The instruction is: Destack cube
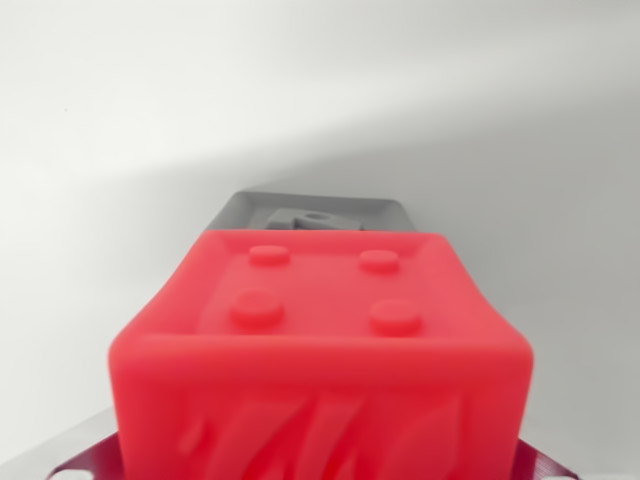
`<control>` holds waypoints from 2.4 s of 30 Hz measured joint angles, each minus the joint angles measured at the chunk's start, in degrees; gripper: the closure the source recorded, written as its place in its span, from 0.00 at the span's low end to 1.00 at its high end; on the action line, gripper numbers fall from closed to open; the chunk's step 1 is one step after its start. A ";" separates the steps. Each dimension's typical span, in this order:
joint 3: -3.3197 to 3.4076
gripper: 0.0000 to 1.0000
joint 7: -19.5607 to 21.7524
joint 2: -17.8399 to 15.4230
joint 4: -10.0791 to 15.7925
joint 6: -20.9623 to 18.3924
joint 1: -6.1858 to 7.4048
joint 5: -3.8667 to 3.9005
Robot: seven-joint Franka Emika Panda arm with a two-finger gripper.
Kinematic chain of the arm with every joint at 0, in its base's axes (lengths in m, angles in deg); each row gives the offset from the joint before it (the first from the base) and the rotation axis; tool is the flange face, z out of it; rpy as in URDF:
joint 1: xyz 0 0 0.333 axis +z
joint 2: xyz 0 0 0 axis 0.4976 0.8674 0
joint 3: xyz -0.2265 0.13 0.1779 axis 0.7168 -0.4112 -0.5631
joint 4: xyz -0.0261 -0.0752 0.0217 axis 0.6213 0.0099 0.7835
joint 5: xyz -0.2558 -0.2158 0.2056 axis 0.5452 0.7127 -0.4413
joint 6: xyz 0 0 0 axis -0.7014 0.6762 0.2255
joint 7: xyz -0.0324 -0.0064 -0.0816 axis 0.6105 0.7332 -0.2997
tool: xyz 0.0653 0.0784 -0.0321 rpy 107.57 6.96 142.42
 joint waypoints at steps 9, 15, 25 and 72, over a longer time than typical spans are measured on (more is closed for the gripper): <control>0.28 1.00 0.22 -0.99 0.12 -0.67 0.20 0.27; 0.67 1.00 0.61 -2.15 0.24 -1.72 0.46 0.80; 1.24 1.00 1.66 -5.14 0.51 -4.30 0.70 2.35; 1.41 1.00 2.02 -19.46 -0.76 -19.93 1.49 7.89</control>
